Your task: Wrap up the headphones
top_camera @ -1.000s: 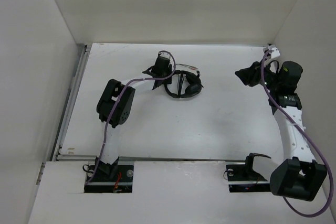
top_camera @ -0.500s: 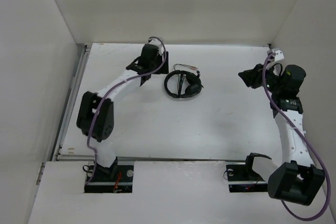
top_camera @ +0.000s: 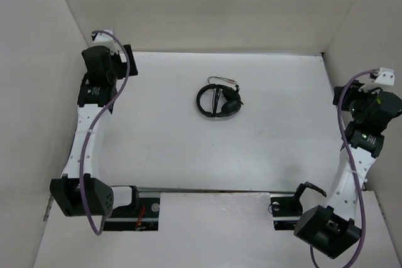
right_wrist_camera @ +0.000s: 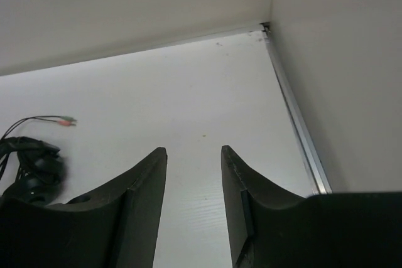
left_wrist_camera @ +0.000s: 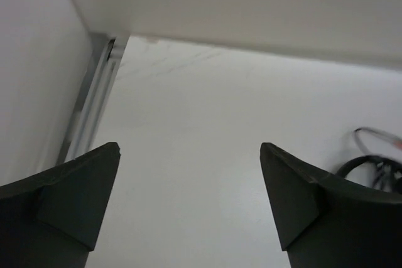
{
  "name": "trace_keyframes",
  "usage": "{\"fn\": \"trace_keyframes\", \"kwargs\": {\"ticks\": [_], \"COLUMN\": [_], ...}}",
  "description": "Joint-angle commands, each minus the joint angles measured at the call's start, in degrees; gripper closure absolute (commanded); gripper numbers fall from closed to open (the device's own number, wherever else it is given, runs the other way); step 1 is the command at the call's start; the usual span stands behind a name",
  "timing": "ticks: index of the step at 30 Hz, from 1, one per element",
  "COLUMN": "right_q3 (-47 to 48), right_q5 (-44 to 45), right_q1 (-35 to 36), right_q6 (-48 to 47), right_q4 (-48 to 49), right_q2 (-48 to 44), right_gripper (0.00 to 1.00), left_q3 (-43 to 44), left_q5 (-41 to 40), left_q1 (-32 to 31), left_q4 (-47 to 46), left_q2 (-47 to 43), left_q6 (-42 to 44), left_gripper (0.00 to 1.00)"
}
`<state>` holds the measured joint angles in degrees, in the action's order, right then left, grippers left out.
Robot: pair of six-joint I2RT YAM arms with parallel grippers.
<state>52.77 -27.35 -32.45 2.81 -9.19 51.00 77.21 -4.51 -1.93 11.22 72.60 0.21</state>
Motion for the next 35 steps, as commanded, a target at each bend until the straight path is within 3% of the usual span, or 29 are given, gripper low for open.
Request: {"fn": "trace_keyframes", "kwargs": {"ticks": [1,4,5,6,7,9,12,18,21,26,32,35], "right_q3": [1.11,0.23,0.22,0.22,0.22,-0.12,0.13,12.41,19.81,19.48,15.79,10.89], "right_q5": [0.64,0.64,0.55,-0.15,-2.24,-4.11,0.52,5.99,6.96,7.92,11.96,18.36], "right_q1": [-3.36,-5.65,-6.00,-6.18,-5.92,-6.97,-7.24,-6.36,-9.16,-12.51,-8.39,-6.37], "right_q6": [-0.08,0.00,-0.26,-0.26,-0.52,-0.87,-1.40,-2.90,-2.02,-3.86,-5.45,-3.25], "right_q4": [-5.30,-8.02,-8.99,-9.96,-10.75,-12.16,-14.00,-34.55,-41.86,-39.51,-35.47,-28.29], "right_q2": [-2.48,-4.42,-4.86,-5.21,-5.65,-6.09,-6.62,2.24,5.94,2.71,-0.73,-4.40], "right_gripper": [0.54,0.53,0.47,0.09,0.00,0.00,0.00,0.00,0.00,0.00,0.00,0.00], "left_q3": [-3.02,-5.39,-6.10,-6.72,-7.42,-8.74,-9.44,-8.22,-7.25,-7.33,-9.09,-10.32], "left_q5": [0.55,1.35,1.70,1.96,2.23,2.58,3.02,4.07,4.86,5.13,5.13,5.48], "left_q1": [4.34,8.73,9.62,10.24,10.85,12.26,13.49,17.27,19.11,20.09,20.96,21.31], "left_q4": [7.14,6.97,6.88,6.88,6.62,6.09,5.83,5.21,5.21,5.12,3.81,2.49], "left_q2": [-1.23,-2.98,-3.42,-3.78,-4.13,-4.57,-4.48,-2.73,-2.02,-1.85,-2.55,-3.07], "left_q6": [3.13,2.87,3.13,3.39,3.57,3.75,3.92,4.45,4.28,3.92,3.75,4.01], "left_gripper": [0.00,0.00,0.00,0.00,0.00,0.00,0.00,0.00,0.00,0.00,0.00,0.00]}}
